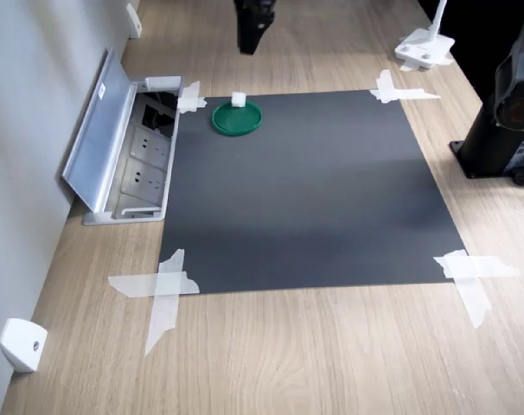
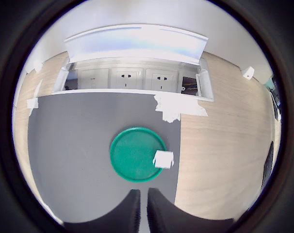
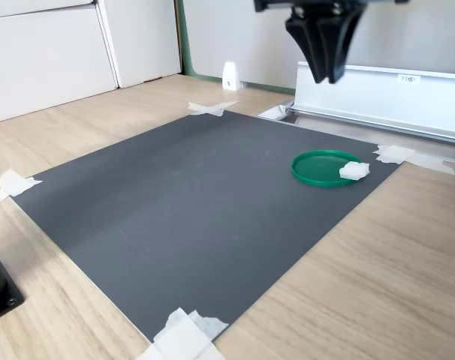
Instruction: Grasp a white terminal and put it on the green lid.
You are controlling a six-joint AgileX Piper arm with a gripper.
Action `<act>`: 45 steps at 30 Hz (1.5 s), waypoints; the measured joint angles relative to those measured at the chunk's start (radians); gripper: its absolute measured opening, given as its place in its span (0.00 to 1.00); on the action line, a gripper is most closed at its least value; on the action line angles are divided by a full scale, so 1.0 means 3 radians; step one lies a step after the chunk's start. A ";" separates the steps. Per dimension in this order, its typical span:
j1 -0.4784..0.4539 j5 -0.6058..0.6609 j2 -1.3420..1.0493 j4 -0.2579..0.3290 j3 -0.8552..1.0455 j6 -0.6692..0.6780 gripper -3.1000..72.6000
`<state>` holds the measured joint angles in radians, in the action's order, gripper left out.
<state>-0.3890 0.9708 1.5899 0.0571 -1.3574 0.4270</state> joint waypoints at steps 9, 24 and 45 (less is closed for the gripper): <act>0.0000 -0.1018 -0.1396 0.0312 0.1105 -0.0703 0.03; 0.0000 -0.1729 -0.3251 0.0628 0.2511 -0.0653 0.03; 0.1047 -0.2458 -0.5221 0.0741 0.4275 -0.0267 0.03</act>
<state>-0.0749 0.2334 0.0238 0.2795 -0.0748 0.3470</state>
